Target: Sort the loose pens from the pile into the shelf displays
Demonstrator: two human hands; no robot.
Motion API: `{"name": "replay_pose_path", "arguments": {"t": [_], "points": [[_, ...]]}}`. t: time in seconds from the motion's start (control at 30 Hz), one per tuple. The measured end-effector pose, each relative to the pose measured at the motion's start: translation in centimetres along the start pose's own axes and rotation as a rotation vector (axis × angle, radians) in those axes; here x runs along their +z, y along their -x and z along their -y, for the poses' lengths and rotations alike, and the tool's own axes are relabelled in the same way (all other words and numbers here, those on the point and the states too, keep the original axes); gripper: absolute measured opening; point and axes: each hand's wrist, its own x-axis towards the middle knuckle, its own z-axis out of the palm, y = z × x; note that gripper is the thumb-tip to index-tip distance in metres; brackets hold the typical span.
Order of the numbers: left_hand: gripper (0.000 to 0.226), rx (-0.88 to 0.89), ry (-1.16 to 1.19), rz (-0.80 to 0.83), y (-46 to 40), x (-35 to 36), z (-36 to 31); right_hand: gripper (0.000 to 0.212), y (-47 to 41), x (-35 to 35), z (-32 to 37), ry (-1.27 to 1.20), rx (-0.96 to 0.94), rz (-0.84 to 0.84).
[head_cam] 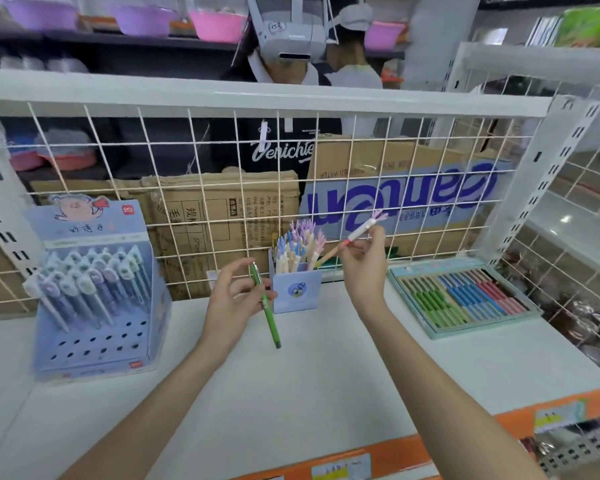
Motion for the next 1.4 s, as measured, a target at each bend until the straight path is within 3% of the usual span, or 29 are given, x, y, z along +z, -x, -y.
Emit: {"name": "replay_pose_path", "arguments": {"t": [0.37, 0.67, 0.83, 0.93, 1.0, 1.1, 1.23, 1.4], "points": [[0.038, 0.018, -0.036, 0.01, 0.2, -0.9, 0.0, 0.018, 0.6, 2.3, -2.1, 0.229, -0.014, 0.232], [0.038, 0.033, -0.043, 0.013, 0.8, -0.9, -0.2, 0.027, 0.3, 2.9, -2.1, 0.533, 0.007, 0.301], [0.036, 0.033, -0.06, 0.021, 1.0, -1.1, -0.5, 0.006, 0.3, 1.8, -1.2, 0.32, -0.057, 0.189], [0.035, 0.046, -0.065, 0.024, 1.1, -1.4, -0.8, 0.017, 0.0, 1.0, -0.3, 0.219, -0.071, 0.144], [0.036, 0.049, -0.066, 0.023, 1.1, -1.7, -0.9, 0.025, -0.2, 1.0, -0.1, 0.271, -0.083, 0.175], [0.036, 0.051, -0.072, 0.025, 1.1, -2.0, -0.9, 0.019, -0.5, 1.7, -0.7, 0.406, -0.102, 0.212], [0.035, 0.053, -0.073, 0.032, 1.1, -2.2, -0.7, 0.011, -0.3, 2.3, -1.6, 0.502, -0.14, 0.188], [0.036, 0.056, -0.062, 0.052, 1.1, -2.0, -0.5, 0.018, 0.0, 2.3, -1.9, 0.587, -0.147, 0.144]]}}
